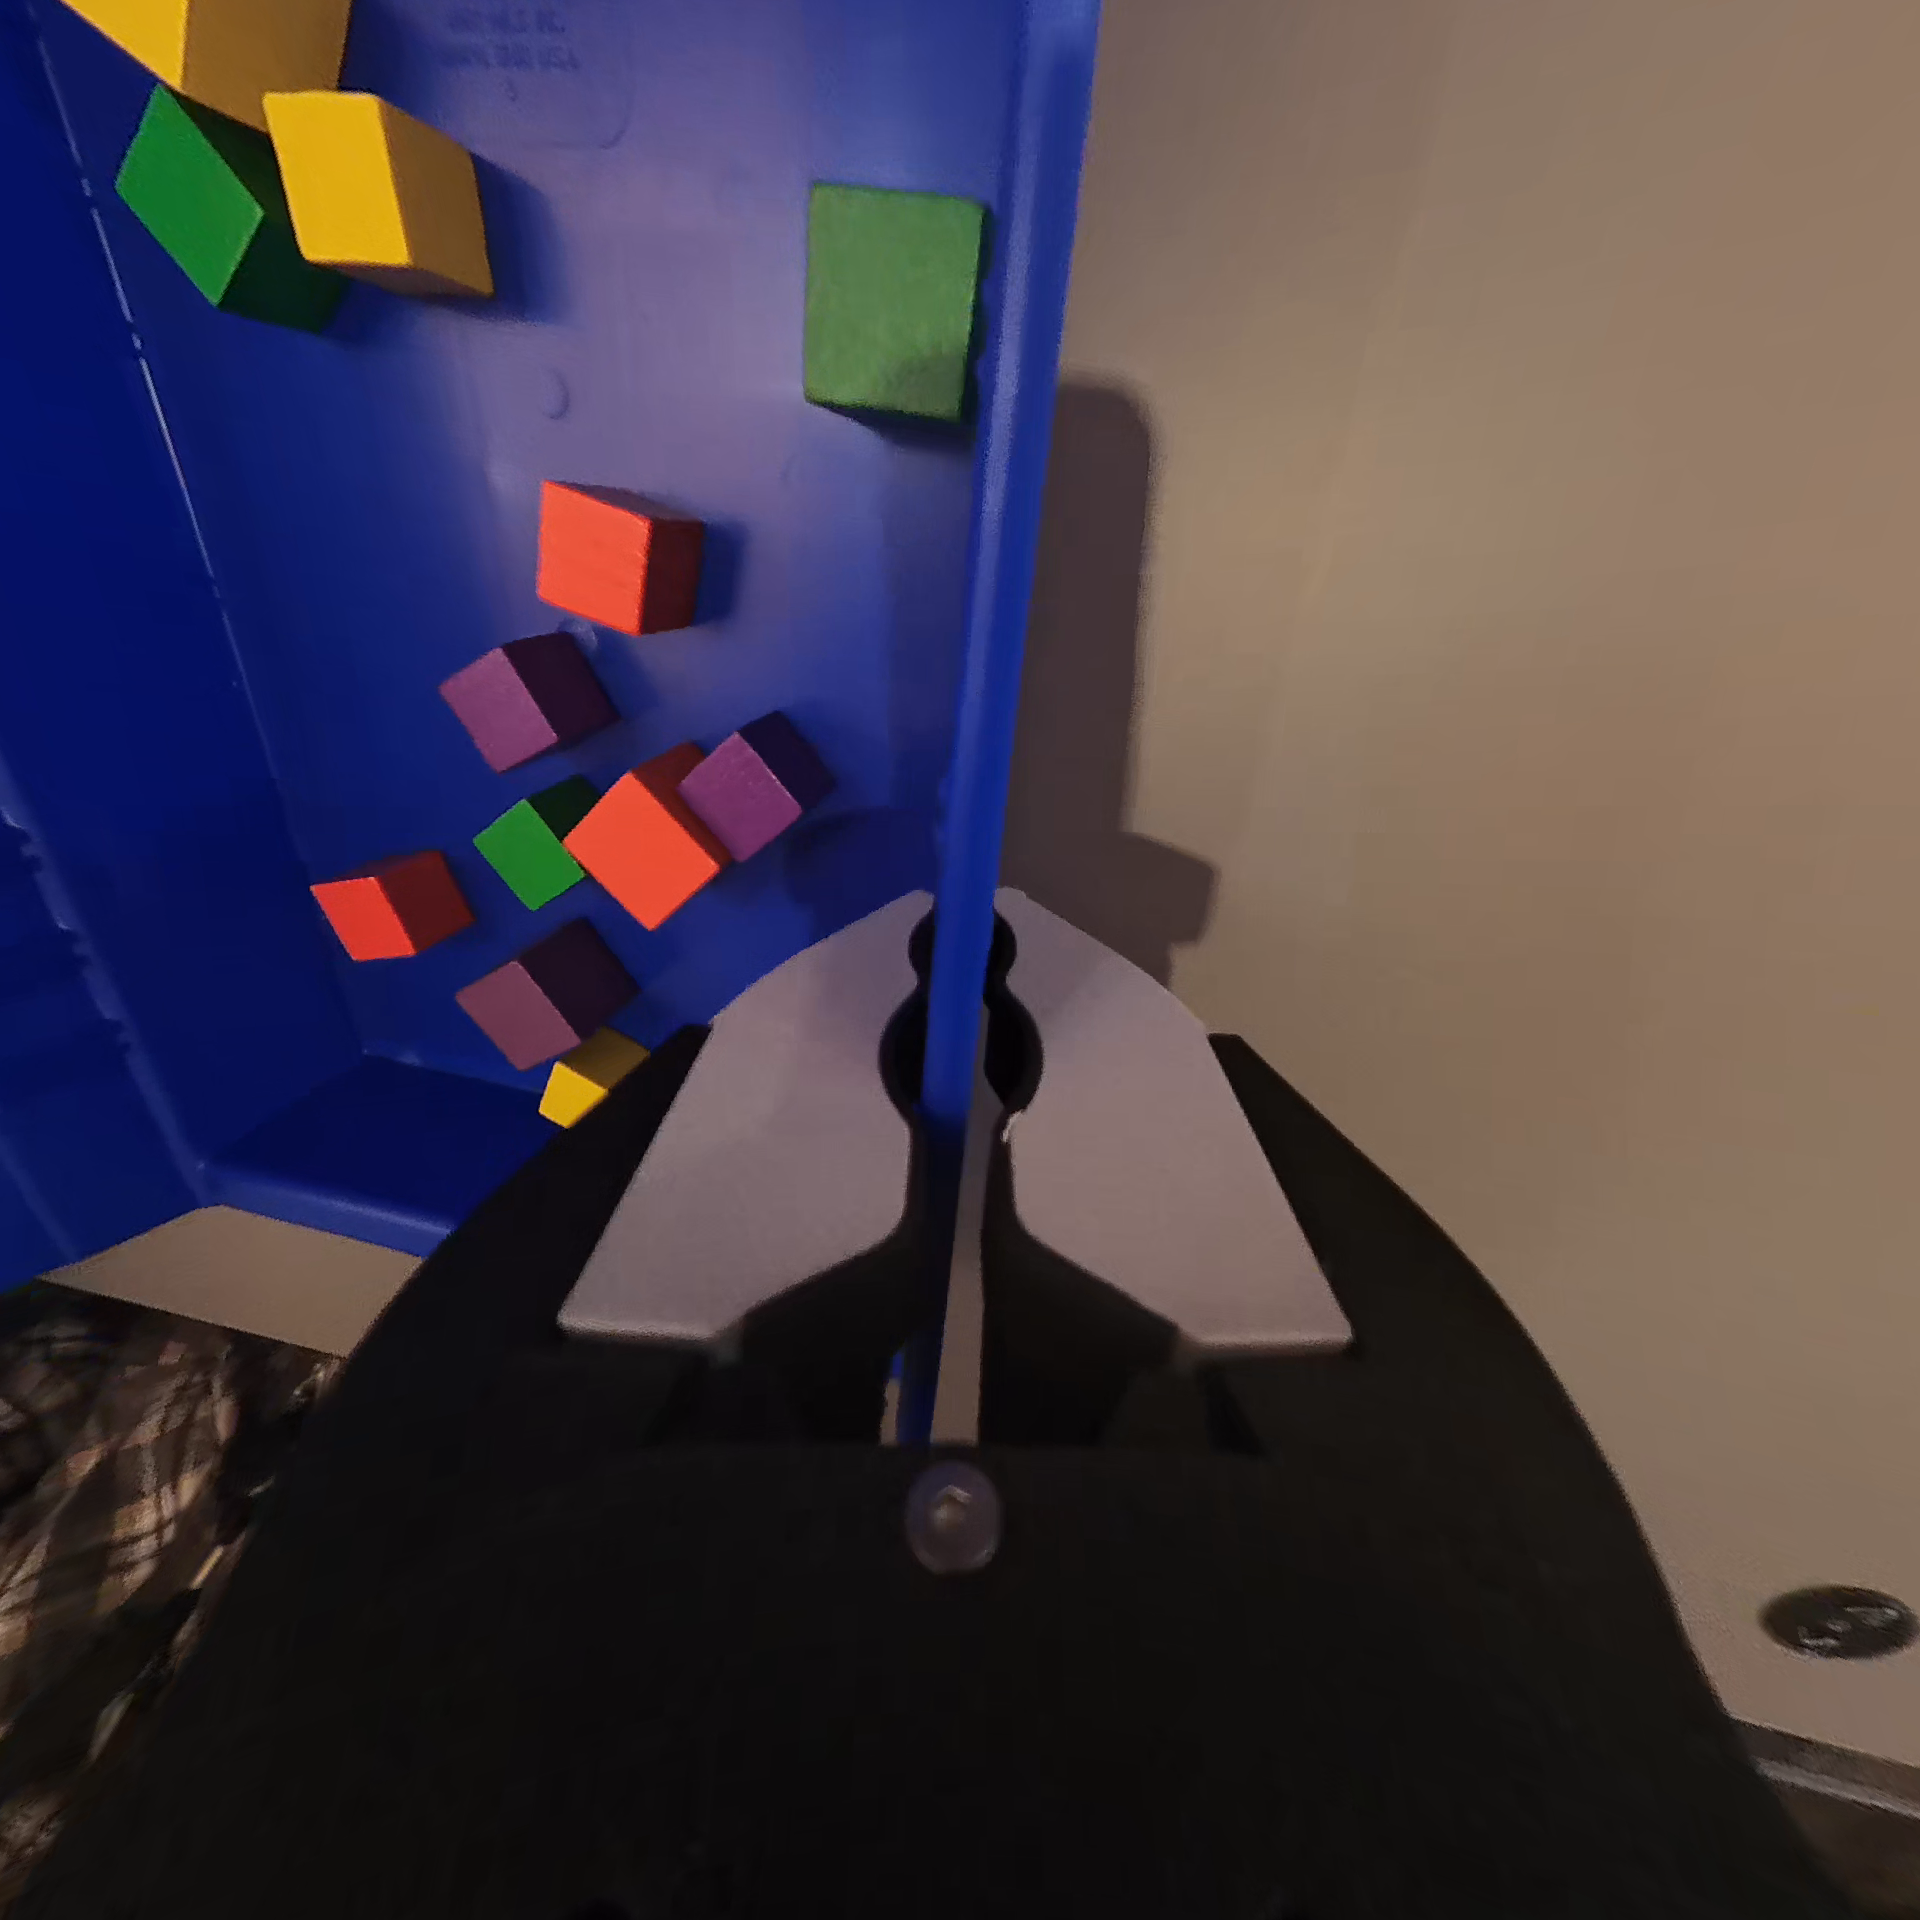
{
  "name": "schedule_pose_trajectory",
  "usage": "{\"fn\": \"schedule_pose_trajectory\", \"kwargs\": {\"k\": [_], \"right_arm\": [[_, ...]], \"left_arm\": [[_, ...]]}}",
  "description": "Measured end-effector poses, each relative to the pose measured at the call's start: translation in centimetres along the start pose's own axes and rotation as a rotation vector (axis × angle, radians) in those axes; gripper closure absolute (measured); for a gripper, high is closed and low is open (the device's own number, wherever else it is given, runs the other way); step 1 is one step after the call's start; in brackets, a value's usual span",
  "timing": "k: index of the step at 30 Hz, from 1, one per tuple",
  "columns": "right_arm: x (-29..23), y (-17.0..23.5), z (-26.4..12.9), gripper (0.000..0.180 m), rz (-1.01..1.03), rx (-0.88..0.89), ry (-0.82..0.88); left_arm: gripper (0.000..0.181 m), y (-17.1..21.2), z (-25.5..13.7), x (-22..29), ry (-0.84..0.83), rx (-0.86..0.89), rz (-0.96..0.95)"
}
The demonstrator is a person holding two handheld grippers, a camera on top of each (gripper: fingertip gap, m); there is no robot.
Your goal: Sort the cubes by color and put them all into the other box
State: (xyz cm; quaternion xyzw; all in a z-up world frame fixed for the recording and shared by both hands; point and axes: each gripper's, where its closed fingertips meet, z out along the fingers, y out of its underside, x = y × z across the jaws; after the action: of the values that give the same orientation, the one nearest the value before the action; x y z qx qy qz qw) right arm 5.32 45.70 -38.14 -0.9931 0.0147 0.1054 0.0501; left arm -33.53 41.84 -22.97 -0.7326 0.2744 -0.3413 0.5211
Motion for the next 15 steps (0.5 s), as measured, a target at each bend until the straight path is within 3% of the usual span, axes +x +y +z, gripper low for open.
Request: {"fn": "schedule_pose_trajectory", "kwargs": {"k": [15], "right_arm": [[-12.9,-0.8,2.7,0.174,-0.030,-0.032,-0.009]], "left_arm": [[0.117,0.2,-2.7,-3.1,-0.097,-0.043,-0.018]]}}
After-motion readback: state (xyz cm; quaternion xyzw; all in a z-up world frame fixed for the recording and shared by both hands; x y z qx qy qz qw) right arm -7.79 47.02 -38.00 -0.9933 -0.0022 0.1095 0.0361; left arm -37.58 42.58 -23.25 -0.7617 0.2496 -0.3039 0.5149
